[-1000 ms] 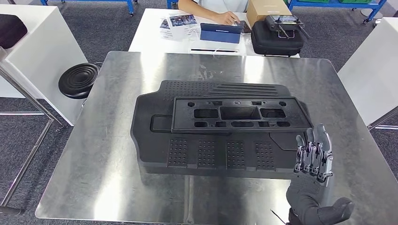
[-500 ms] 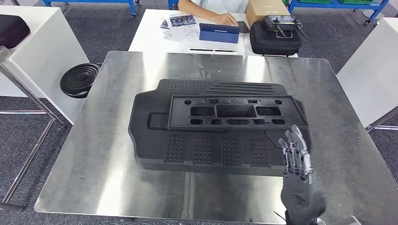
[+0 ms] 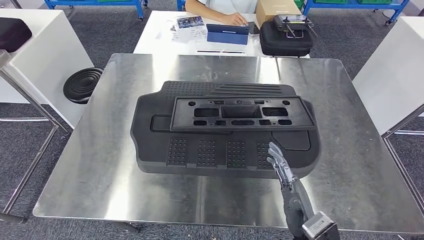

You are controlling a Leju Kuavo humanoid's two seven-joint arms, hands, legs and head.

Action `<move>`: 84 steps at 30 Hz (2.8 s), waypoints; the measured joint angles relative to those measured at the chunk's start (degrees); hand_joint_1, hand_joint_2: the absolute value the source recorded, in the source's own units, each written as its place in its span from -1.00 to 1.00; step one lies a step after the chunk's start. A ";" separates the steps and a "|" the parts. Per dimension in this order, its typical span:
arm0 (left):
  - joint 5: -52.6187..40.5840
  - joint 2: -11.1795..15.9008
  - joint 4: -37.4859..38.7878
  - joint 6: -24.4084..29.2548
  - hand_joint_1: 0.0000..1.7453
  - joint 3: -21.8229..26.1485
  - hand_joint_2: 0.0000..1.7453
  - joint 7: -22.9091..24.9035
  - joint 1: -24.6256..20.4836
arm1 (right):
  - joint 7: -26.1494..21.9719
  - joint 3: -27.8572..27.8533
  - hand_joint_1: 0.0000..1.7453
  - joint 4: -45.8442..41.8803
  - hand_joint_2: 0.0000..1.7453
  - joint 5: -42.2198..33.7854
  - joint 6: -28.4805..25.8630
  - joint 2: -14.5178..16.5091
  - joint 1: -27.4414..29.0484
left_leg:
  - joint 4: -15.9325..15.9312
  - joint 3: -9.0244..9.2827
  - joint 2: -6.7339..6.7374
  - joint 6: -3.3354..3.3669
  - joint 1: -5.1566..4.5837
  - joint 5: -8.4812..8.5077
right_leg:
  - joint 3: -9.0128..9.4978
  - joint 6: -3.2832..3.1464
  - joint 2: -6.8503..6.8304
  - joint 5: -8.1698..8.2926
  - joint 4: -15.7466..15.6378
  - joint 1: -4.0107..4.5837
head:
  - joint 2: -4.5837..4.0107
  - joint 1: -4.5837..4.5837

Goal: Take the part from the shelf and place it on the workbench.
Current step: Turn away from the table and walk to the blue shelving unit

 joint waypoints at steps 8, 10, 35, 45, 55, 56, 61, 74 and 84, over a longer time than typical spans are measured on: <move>-0.26 0.13 0.01 0.04 -1.00 -0.10 -1.00 0.03 -0.25 | 1.22 2.62 -1.00 1.98 -1.00 1.43 -0.62 -2.46 -1.77 | -1.46 -2.85 0.34 2.70 -0.25 2.66 | -5.91 0.53 0.04 -7.24 12.49 -0.17 | 0.00 0.44; -0.39 0.14 0.02 -0.01 -1.00 -0.14 -1.00 0.03 -0.26 | 1.63 3.44 -1.00 2.72 -1.00 1.98 -0.86 -3.03 -2.32 | -1.44 -4.02 0.42 2.62 -0.32 3.49 | -6.66 1.06 0.04 -8.47 16.56 -0.17 | 0.00 0.46; -0.59 0.18 0.10 -0.03 -1.00 -0.31 -1.00 -0.15 -0.62 | 1.50 7.37 -1.00 4.73 -1.00 2.60 -3.50 -3.90 -5.10 | -0.64 -1.38 0.11 1.54 -0.38 1.08 | -1.53 1.37 -0.08 -0.53 1.39 -0.10 | 0.00 0.00; -0.59 0.14 0.11 -0.02 -1.00 -0.31 -1.00 -0.17 -0.83 | 1.48 7.45 -1.00 4.91 -1.00 2.58 -3.57 -3.92 -5.24 | -0.67 -7.97 0.34 2.07 -0.82 6.78 | 4.35 1.76 -0.02 -4.92 2.18 0.29 | 0.00 0.29; -0.39 -0.05 0.13 -0.01 -1.00 -0.31 -1.00 -0.37 -0.63 | 1.40 7.45 -1.00 4.97 -1.00 2.43 -5.23 -3.43 -4.42 | 13.08 -11.47 0.17 -1.03 -0.08 -3.72 | 2.66 -1.31 -0.15 -0.92 -2.36 -0.10 | 0.00 -0.02; -0.39 -0.07 0.13 0.01 -1.00 -0.31 -1.00 -0.40 -0.65 | 1.45 7.45 -1.00 5.04 -1.00 2.32 -5.37 -3.30 -4.30 | 14.96 -11.19 0.18 -1.24 0.03 -3.76 | 2.07 -1.15 -0.16 -0.50 -2.14 -0.12 | 0.00 -0.02; -0.18 -0.14 0.14 0.07 -1.00 -0.31 -1.00 -0.75 -0.78 | 1.50 7.45 -1.00 5.55 -1.00 1.53 -5.78 -2.79 -3.85 | 1.64 -0.01 -0.09 -1.60 0.51 -0.28 | -0.83 0.01 -0.16 0.54 0.16 -0.35 | 0.00 -0.10; 0.26 -0.20 0.15 -0.04 -1.00 -0.27 -1.00 -0.93 -0.92 | 1.03 7.38 -1.00 7.14 -1.00 -0.46 -5.64 -2.30 -3.75 | -0.23 -6.91 0.36 2.34 -0.63 5.35 | -2.03 1.84 0.02 -5.40 11.24 -0.17 | 0.00 0.25; 0.43 -0.34 0.15 0.08 -1.00 0.01 -1.00 -0.98 -0.77 | 0.73 7.31 -1.00 7.81 -1.00 -0.87 -5.70 -1.54 -3.57 | 6.92 -10.31 0.26 -0.55 -0.35 -0.18 | 3.66 -1.11 -0.25 -1.87 -2.36 -0.17 | 0.00 0.18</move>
